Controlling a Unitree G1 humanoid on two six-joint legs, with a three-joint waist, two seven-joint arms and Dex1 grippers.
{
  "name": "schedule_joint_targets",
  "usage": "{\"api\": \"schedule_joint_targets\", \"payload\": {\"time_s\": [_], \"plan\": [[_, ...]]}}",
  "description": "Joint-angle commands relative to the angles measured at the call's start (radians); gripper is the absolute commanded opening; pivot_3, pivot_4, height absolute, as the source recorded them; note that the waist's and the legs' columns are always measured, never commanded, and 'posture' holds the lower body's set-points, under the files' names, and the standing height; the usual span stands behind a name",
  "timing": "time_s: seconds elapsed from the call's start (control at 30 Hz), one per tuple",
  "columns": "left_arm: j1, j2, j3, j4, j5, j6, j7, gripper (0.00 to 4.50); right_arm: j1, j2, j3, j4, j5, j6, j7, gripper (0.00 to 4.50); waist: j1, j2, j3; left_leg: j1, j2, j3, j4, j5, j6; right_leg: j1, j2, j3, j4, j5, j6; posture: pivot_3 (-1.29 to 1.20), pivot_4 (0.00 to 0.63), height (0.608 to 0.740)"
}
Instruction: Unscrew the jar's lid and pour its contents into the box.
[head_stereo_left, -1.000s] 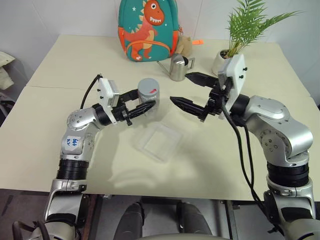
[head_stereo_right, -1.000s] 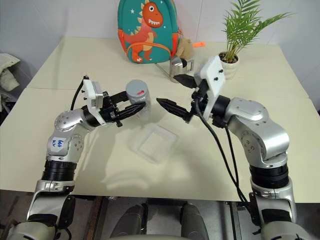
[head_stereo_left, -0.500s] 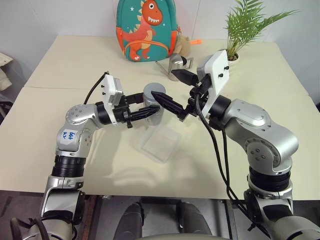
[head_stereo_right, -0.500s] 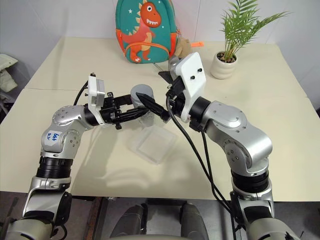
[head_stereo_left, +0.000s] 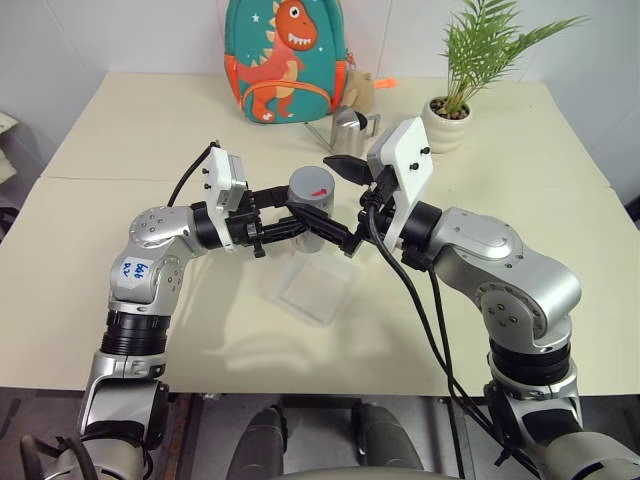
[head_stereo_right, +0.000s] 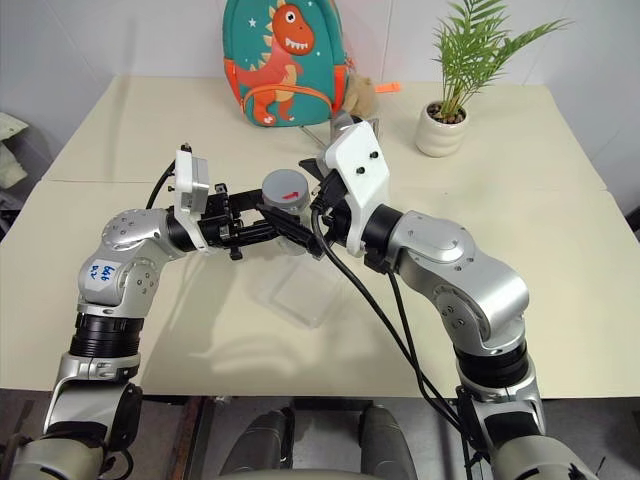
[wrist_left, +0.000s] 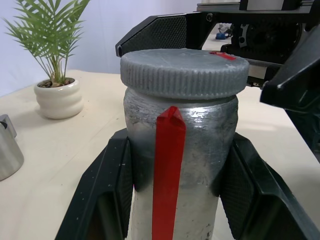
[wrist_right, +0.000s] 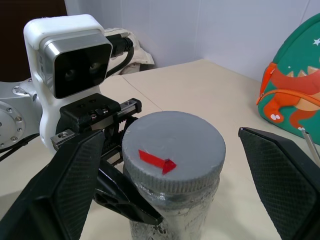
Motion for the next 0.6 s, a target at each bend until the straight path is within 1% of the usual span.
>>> {"api": "schedule_joint_targets", "payload": {"time_s": [0.03,0.13,0.17,0.23,0.37,0.6], "plan": [[-0.005,0.006,0.014,-0.046,-0.021,-0.014,-0.006,1.94,-0.029,0.014,-0.008,-0.029,0.003,-0.022,0.000,4.50,-0.002,0.000,0.000,0.000,0.000,0.000,0.000,0.000,0.000,0.000,0.000,0.000,0.000,0.000,0.000,0.00,0.150,0.740],[-0.004,0.005,0.014,-0.046,-0.020,-0.018,-0.006,1.94,-0.029,0.020,-0.009,-0.029,0.005,-0.021,0.001,4.50,-0.001,0.000,0.000,0.000,0.000,0.000,0.000,0.000,0.000,0.000,0.000,0.000,0.000,0.000,0.000,0.00,0.150,0.740],[-0.003,0.004,0.013,-0.047,-0.020,-0.019,-0.006,1.94,-0.029,0.022,-0.008,-0.029,0.006,-0.020,0.002,4.32,-0.001,0.000,0.000,0.000,0.000,0.000,0.000,0.000,0.000,0.000,0.000,0.000,0.000,0.000,0.000,0.00,0.150,0.740],[-0.001,0.002,0.012,-0.051,-0.020,-0.020,-0.005,1.94,-0.027,0.024,-0.006,-0.032,0.008,-0.020,0.005,3.91,-0.001,0.000,0.000,0.000,0.000,0.000,0.000,0.000,0.000,0.000,0.000,0.000,0.000,0.000,0.000,0.00,0.150,0.740],[0.002,-0.001,0.012,-0.059,-0.021,-0.023,-0.002,1.94,-0.027,0.023,-0.001,-0.033,0.009,-0.021,0.017,2.58,-0.001,0.000,0.000,0.000,0.000,0.000,0.000,0.000,0.000,0.000,0.000,0.000,0.000,0.000,0.000,0.00,0.150,0.740],[0.008,-0.005,0.017,-0.083,-0.037,-0.020,-0.005,1.94,-0.018,0.002,0.013,-0.042,0.040,-0.012,0.080,2.53,-0.001,0.000,0.000,0.000,0.000,0.000,-0.001,0.000,0.000,0.000,0.000,0.000,0.000,0.000,0.000,0.00,0.150,0.740]]}}
